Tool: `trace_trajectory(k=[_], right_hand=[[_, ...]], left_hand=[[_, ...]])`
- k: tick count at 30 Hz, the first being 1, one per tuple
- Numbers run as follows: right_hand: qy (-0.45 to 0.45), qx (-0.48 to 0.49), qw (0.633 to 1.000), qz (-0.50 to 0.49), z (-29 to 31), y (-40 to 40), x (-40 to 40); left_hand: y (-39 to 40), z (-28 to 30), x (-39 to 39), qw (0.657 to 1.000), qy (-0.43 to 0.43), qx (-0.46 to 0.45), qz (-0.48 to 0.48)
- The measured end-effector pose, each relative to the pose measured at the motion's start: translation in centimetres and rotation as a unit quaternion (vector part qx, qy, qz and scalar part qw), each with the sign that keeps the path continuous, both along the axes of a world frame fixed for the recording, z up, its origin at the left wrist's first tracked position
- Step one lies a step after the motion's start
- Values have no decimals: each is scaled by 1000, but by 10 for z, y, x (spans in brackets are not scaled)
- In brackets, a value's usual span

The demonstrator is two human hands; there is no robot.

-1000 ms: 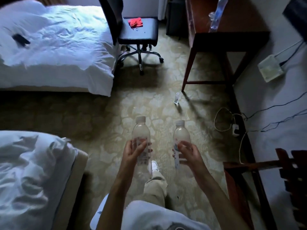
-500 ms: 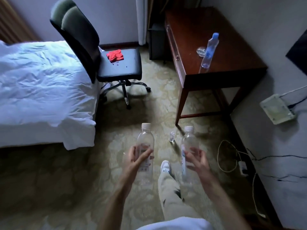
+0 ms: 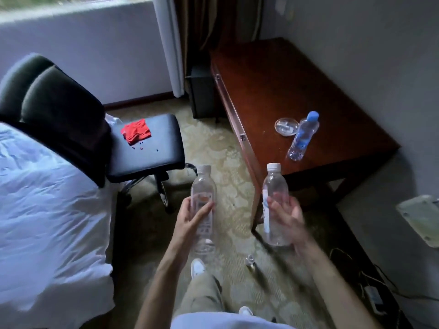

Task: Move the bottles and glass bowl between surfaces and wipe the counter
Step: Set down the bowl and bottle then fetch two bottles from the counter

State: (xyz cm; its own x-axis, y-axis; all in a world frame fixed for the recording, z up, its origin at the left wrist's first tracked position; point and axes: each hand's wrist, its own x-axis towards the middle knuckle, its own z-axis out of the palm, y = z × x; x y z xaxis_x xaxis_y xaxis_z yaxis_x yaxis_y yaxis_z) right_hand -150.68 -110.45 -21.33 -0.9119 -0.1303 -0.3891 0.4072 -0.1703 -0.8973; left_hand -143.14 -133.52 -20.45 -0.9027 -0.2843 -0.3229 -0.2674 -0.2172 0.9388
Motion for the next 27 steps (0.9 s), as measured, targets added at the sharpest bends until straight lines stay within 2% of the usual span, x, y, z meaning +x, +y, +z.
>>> trace_trajectory(k=[5,9,12,17,27], right_hand=[[-33,55,992,-105,-41,-32,-76],[-43,64,979,-187,-48,-60,-135],[-41,102,966,-233,-42,-76,-175],[-46,110,939,-321,-49,-81,-213],[-26,242,881,-407,-87,-70,-252]], left_hand=[[-31,-23,-124,996,-10,1,-90],[-55,-21,-225,974,2,-22,-225],[-62,-19,-303,944,24,-79,-319],[-44,-34,-411,895,36,-134,-423],[10,-89,-519,786,154,-274,-532]])
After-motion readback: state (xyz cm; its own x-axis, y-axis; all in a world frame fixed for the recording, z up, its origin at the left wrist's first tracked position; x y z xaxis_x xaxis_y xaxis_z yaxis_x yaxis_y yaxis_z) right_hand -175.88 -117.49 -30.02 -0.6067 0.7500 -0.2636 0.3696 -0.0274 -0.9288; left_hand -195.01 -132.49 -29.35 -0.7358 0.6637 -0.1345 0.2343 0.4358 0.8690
